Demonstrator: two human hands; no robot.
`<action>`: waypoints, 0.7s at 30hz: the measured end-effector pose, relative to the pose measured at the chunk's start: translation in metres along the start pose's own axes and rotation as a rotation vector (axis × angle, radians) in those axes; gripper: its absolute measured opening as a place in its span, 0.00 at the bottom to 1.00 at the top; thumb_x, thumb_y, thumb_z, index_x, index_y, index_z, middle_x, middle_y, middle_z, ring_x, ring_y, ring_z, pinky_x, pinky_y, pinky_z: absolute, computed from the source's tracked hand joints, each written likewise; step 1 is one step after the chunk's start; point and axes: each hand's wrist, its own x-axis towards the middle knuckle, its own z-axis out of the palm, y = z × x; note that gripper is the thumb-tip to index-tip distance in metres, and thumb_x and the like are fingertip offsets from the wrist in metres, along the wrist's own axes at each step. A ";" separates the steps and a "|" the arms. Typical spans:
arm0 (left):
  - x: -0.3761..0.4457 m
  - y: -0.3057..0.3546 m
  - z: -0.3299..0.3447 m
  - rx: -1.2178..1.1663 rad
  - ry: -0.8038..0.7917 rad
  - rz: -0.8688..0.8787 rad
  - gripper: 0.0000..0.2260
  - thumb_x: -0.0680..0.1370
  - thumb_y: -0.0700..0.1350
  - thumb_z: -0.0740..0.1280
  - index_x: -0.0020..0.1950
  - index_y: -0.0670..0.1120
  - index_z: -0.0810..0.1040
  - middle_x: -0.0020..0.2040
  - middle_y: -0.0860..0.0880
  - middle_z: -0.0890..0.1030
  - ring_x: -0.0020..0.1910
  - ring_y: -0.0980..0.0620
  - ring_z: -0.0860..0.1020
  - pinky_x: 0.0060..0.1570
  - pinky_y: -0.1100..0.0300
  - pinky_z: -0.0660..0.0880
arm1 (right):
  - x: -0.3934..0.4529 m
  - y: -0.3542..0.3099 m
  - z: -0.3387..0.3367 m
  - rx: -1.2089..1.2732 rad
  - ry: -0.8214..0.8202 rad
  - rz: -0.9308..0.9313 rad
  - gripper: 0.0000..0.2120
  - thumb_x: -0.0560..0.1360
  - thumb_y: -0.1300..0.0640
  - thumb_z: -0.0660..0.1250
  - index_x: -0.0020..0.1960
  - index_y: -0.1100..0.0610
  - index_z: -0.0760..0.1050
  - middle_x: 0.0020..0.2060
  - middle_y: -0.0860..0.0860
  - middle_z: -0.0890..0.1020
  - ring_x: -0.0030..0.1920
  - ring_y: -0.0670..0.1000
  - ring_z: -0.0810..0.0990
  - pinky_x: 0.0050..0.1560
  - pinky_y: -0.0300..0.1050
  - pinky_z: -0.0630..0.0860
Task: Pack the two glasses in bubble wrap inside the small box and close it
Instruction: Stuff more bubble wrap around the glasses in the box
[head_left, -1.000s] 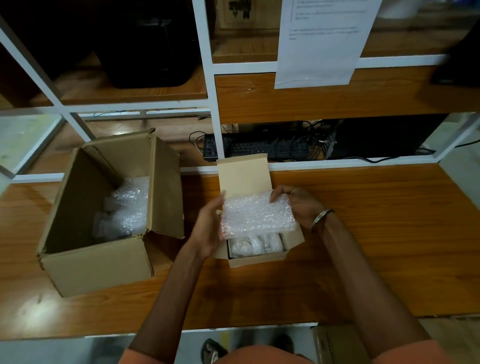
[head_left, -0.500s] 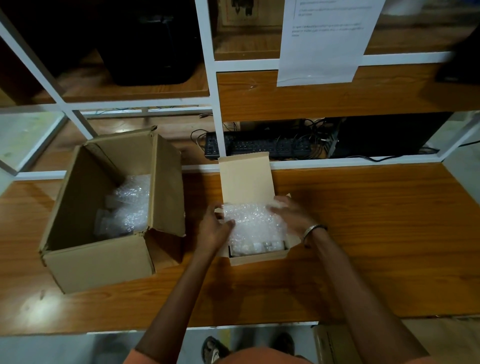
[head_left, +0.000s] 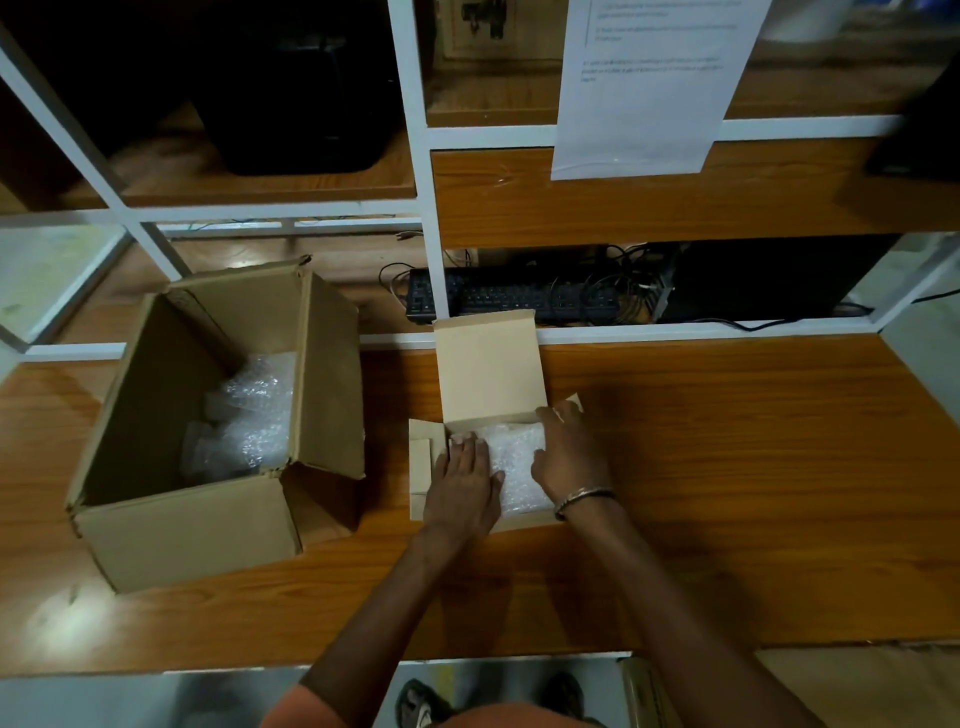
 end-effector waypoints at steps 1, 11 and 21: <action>0.001 -0.001 0.004 0.026 -0.001 -0.002 0.34 0.83 0.58 0.39 0.86 0.40 0.49 0.86 0.40 0.51 0.85 0.41 0.47 0.83 0.45 0.44 | -0.003 -0.002 0.002 -0.016 0.038 -0.055 0.24 0.77 0.63 0.69 0.72 0.55 0.73 0.73 0.53 0.70 0.71 0.56 0.71 0.64 0.52 0.77; -0.005 0.003 0.015 0.214 0.012 -0.047 0.39 0.76 0.59 0.25 0.84 0.40 0.37 0.85 0.40 0.39 0.84 0.44 0.37 0.81 0.46 0.33 | -0.012 0.011 0.054 -0.116 -0.341 -0.124 0.35 0.84 0.36 0.42 0.83 0.51 0.34 0.81 0.58 0.34 0.81 0.55 0.32 0.79 0.50 0.34; 0.002 -0.004 0.010 0.361 -0.168 0.032 0.40 0.85 0.65 0.47 0.84 0.40 0.36 0.84 0.38 0.37 0.84 0.40 0.36 0.80 0.36 0.35 | -0.007 -0.004 0.072 0.005 -0.365 0.099 0.40 0.81 0.31 0.43 0.81 0.51 0.29 0.80 0.57 0.31 0.82 0.57 0.35 0.81 0.55 0.38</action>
